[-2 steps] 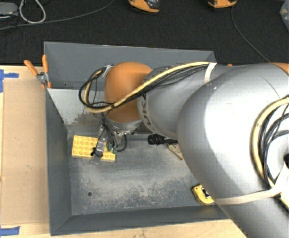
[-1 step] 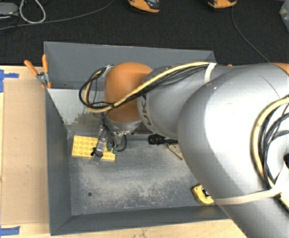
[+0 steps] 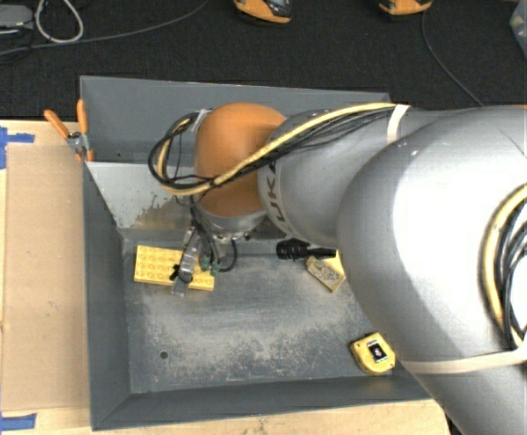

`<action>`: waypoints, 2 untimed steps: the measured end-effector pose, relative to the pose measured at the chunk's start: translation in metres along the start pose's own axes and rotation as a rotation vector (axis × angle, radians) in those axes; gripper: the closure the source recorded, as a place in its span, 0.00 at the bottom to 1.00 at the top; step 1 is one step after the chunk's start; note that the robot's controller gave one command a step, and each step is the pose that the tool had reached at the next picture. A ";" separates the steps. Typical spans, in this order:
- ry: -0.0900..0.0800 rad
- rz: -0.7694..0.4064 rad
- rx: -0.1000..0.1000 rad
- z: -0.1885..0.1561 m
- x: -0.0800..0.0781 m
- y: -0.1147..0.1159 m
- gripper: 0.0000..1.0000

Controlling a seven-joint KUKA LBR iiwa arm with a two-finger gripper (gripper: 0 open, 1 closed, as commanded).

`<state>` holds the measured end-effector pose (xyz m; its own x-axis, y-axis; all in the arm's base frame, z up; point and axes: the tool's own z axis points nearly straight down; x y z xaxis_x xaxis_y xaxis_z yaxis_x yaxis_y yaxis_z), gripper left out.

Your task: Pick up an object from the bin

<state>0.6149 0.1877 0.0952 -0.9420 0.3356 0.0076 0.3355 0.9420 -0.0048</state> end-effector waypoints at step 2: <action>-0.006 -0.001 -0.005 -0.069 -0.002 0.001 1.00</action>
Offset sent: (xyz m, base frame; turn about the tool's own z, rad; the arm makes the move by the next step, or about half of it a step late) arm 0.0012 0.0000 0.0394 -0.0002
